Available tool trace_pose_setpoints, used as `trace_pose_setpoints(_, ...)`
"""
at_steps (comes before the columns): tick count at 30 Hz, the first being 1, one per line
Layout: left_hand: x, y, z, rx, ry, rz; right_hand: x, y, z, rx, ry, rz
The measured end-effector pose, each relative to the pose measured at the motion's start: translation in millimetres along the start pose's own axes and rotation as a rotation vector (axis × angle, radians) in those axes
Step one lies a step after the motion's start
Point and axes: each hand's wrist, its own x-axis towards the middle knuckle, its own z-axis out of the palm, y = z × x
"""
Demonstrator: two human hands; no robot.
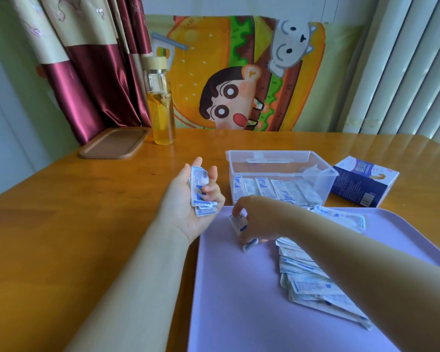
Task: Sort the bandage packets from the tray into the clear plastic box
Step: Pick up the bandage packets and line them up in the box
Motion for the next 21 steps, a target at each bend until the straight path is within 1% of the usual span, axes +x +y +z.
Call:
trace_pose_setpoints(2,3,0,-4,0.02,-0.019,0.005,-2,4,2,0.105,0.033,-0.032)
trace_pose_setpoints(4,3,3,-4,0.014,-0.012,0.018,-7,9,1,0.26,0.151,-0.045)
trace_pose_setpoints(5,1,3,-3,-0.005,-0.006,0.022,-11,10,-2,0.361,0.243,-0.05)
trace_pose_setpoints(7,-6,3,2,-0.044,0.005,0.012,-23,8,-10,0.64,0.417,-0.095)
trace_pose_setpoints(9,-13,-2,6,-0.099,0.001,-0.037,-33,4,-17,0.914,0.471,-0.179)
trace_pose_setpoints(10,-15,-6,9,-0.089,-0.004,-0.064,-36,1,-19,0.974,0.467,-0.221)
trace_pose_setpoints(12,-21,-17,15,0.052,-0.009,-0.087,-38,-4,-17,0.936,0.466,-0.281)
trace_pose_setpoints(14,-27,-28,22,0.207,-0.049,-0.121,-36,-5,-12,0.83,0.492,-0.29)
trace_pose_setpoints(15,-29,-33,24,0.244,-0.073,-0.144,-36,-4,-9,0.754,0.515,-0.282)
trace_pose_setpoints(17,-30,-39,26,0.233,-0.093,-0.204,-35,-1,-3,0.569,0.565,-0.243)
trace_pose_setpoints(19,-32,-42,28,0.158,-0.086,-0.237,-36,4,-2,0.419,0.605,-0.198)
trace_pose_setpoints(21,-32,-46,28,0.134,-0.085,-0.245,-43,9,-7,0.379,0.66,-0.198)
